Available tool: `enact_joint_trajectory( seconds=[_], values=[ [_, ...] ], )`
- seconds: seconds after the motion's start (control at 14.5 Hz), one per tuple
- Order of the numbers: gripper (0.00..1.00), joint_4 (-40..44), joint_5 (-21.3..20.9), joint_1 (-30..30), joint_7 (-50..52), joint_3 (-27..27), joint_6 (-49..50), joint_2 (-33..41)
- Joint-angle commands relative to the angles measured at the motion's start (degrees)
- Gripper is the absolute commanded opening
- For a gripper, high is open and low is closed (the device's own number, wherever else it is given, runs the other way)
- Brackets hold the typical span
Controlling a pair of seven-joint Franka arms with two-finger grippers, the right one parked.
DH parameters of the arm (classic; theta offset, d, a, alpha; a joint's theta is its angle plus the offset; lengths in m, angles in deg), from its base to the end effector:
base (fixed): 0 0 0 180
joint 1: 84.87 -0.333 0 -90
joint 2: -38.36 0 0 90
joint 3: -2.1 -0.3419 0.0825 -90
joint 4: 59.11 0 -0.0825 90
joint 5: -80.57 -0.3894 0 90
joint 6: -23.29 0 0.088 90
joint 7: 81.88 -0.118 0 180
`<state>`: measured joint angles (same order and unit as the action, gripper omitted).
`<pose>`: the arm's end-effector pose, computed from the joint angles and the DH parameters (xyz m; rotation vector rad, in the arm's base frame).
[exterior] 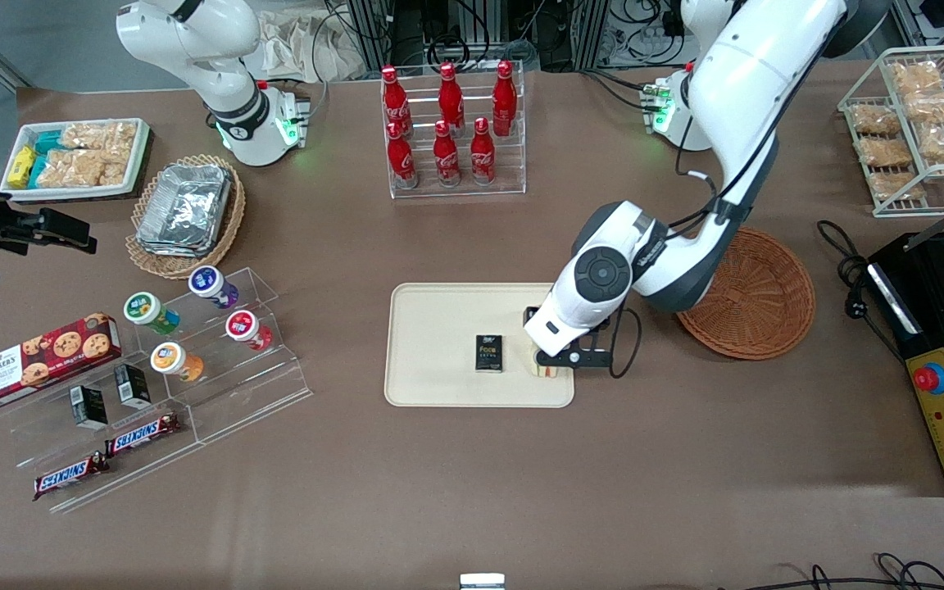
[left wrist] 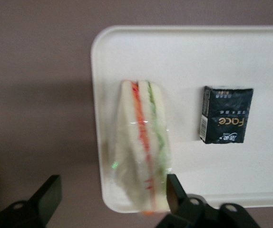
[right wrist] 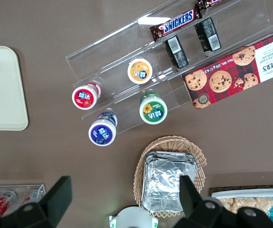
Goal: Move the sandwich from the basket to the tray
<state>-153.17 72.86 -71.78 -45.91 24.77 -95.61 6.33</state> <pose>0.5822 -0.3676 0.3119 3.1072 -0.0314 -0.1851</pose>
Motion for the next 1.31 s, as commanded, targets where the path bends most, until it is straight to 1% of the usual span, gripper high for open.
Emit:
enact_joint_trajectory(
  seconds=[0.0,0.14,0.21,0.34,0.48,0.55,0.62,0.76,0.83,0.97,1.24],
  values=[
    [1.0,7.0,-0.9,-1.0,0.6,-2.0,11.2,4.9],
    [1.0,12.2,-0.5,-4.6,-2.1,-2.5,20.2,7.2],
    [1.0,13.3,0.5,-7.4,-5.4,-2.4,23.6,9.1],
    [1.0,13.3,3.3,-13.8,-9.4,-2.3,24.7,12.3],
    [1.0,12.8,4.1,-19.0,-18.3,-2.6,25.4,15.7],
    [1.0,12.8,4.6,-19.5,-23.2,-5.2,26.4,16.9],
    [1.0,12.7,4.8,-18.2,-27.4,-10.2,27.1,18.0],
    [1.0,9.9,6.5,-13.2,-33.8,-19.9,27.0,21.0],
    [1.0,8.2,7.0,-12.0,-35.7,-22.6,26.7,22.3],
    [1.0,6.6,7.6,-12.0,-39.6,-24.4,26.1,24.1],
    [1.0,9.2,7.5,-12.4,-39.2,-24.3,26.4,22.8]
  ],
)
